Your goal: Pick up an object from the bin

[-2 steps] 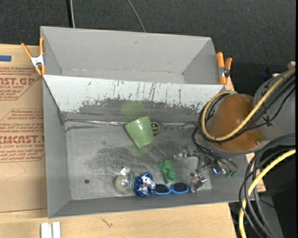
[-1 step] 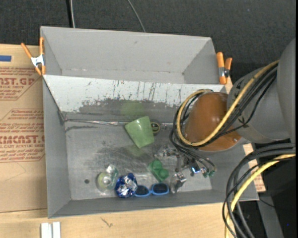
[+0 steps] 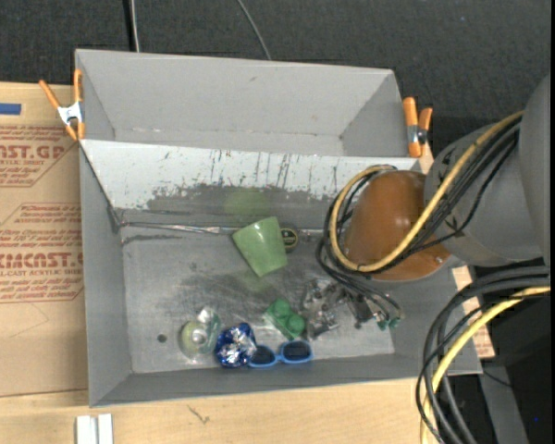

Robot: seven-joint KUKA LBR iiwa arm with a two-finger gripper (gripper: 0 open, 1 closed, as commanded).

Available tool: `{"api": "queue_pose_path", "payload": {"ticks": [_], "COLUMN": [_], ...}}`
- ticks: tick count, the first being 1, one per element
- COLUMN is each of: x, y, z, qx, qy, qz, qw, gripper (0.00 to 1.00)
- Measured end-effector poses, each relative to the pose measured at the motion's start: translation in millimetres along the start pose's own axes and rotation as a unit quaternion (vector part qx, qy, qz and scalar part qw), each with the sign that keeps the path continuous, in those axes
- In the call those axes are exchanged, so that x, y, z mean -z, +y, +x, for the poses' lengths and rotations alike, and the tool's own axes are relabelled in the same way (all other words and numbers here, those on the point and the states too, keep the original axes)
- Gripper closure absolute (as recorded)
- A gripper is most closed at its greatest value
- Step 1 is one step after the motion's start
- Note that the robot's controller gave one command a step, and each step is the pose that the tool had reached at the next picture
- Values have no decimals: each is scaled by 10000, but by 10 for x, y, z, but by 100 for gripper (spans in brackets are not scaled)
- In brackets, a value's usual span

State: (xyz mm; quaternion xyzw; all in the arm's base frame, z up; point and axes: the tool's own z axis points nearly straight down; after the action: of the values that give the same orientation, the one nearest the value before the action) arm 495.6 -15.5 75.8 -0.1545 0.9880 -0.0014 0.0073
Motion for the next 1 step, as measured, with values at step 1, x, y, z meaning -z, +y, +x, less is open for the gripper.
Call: {"api": "queue_pose_path", "payload": {"ticks": [1], "x": [-31], "y": [10], "z": [37], "qx": [-1], "qy": [57], "qz": [-17], "qw": [10000], "gripper": [0]}}
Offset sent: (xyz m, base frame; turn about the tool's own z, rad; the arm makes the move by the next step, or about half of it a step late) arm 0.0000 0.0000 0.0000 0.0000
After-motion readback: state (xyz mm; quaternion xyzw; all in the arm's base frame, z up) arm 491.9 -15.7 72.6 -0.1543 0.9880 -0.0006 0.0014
